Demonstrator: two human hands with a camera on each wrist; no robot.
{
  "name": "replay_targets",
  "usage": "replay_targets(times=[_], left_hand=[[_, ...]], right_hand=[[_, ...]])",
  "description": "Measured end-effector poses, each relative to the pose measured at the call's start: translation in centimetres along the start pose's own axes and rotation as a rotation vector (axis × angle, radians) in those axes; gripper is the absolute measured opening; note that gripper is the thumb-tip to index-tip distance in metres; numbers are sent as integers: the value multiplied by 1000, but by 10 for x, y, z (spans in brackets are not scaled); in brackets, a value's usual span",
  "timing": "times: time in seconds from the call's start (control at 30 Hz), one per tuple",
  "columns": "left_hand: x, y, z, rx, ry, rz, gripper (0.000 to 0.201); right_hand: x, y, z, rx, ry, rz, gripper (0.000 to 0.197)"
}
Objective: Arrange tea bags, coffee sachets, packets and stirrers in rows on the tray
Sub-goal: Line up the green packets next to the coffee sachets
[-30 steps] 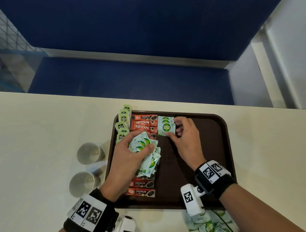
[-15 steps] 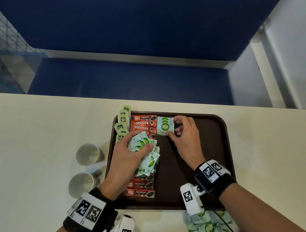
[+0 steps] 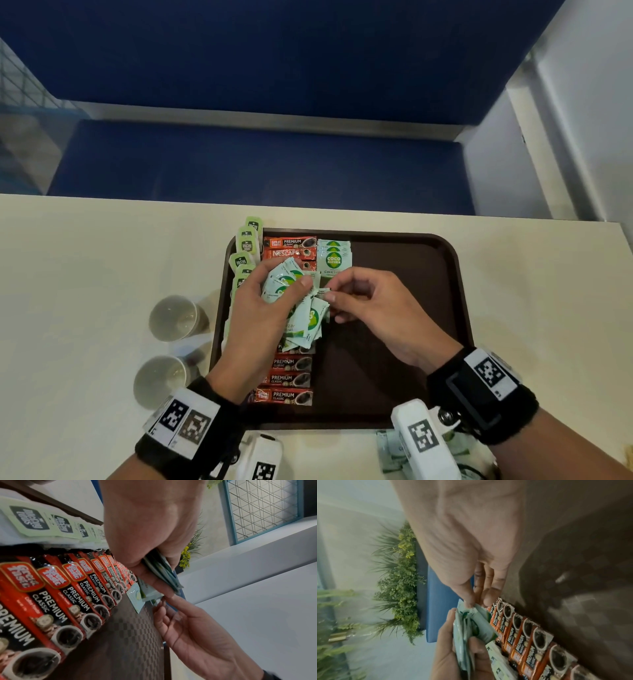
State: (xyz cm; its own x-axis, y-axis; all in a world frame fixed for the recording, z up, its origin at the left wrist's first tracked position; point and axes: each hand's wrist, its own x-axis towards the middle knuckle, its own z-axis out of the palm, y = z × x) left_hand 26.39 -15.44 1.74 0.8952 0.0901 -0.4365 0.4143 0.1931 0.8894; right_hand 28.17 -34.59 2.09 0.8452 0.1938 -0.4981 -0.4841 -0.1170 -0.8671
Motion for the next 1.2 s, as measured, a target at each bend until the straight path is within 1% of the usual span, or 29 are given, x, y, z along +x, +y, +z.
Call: replay_targets(times=[0.1,0.2,0.27,0.37,0.47,0.6,0.7,0.8,0.87,0.93,1.03,1.1,1.2], left_hand=[[0,0,-1,-18,8,-17,36],[-1,-1,-3,-13,22,-23,35],[-1,-2,-4,18,45,-9,34],[-3,-1,-7,48,54,-10,32],[-5,4,-7,71,-36,-44,33],[-9,10,-1,117,-188,-115,40],[-10,9,2,171,-230,-135,44],[-10,6,1,199,-216,-144,46],[-11,5,0,218,-212,-151,47],[-13,4,0,222,-187,-163,46],[-13,2,-2,215,-116,-171,43],[-13,3,-4,218,-91,-171,43],[-13,4,-5,232,-92,-163,43]], right_hand=[[1,1,-2,3,27,36,5],[0,0,-7,119,106,73,6],[-1,0,-11,172,161,48,10],[2,0,-17,179,236,10,15],[7,1,-19,156,261,15,13],[9,0,-15,126,207,7,13],[9,0,-10,170,165,37,18],[11,6,-13,57,148,53,21],[12,14,-18,7,166,65,20],[15,22,-21,36,214,75,17],[22,33,-25,38,335,62,12],[27,39,-25,-17,392,36,11],[35,44,-21,-133,440,-19,13]])
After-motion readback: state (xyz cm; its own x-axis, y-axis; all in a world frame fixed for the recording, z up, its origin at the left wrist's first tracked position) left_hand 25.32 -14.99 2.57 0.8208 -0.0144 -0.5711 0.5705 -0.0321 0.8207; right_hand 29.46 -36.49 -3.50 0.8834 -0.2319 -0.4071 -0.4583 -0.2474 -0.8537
